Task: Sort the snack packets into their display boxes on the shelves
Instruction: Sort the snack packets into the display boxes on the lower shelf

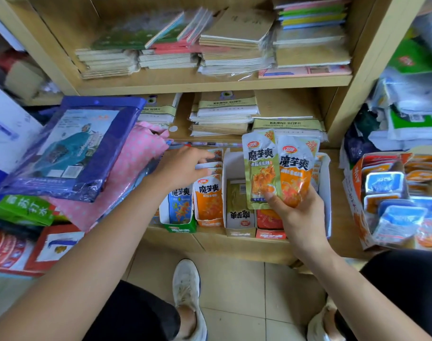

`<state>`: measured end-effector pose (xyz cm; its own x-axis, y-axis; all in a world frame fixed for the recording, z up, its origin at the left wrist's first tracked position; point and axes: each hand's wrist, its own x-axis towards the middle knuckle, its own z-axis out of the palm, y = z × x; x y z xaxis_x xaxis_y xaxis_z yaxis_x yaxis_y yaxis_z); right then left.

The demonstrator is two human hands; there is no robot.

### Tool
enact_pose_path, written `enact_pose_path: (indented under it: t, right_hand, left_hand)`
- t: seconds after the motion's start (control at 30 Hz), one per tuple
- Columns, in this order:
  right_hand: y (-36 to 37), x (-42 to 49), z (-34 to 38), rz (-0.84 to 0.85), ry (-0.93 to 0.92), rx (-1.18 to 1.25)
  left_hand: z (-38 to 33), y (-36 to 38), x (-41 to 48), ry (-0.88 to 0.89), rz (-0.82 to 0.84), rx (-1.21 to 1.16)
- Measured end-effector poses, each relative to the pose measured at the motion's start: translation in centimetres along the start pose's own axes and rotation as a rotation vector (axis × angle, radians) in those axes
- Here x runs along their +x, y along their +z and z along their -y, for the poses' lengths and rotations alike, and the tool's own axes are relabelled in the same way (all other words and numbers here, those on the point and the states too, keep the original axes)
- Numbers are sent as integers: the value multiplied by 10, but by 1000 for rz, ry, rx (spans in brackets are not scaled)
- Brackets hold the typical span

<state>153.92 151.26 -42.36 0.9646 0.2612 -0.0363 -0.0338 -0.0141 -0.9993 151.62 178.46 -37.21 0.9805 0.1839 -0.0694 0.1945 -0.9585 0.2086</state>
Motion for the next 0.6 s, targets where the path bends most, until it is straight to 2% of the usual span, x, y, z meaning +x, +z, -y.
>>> enact_pose_path:
  t: [0.13, 0.27, 0.37, 0.6]
  right_hand:
    - [0, 0, -1, 5, 2, -7]
    - [1, 0, 0, 4, 4, -22]
    - [1, -1, 0, -2, -3, -37]
    - [2, -3, 1, 10, -1, -45]
  left_hand:
    - [1, 8, 6, 14, -42, 159]
    - [4, 15, 15, 23, 4, 272]
    - [5, 13, 24, 22, 59, 251]
    - [14, 10, 24, 79, 63, 79]
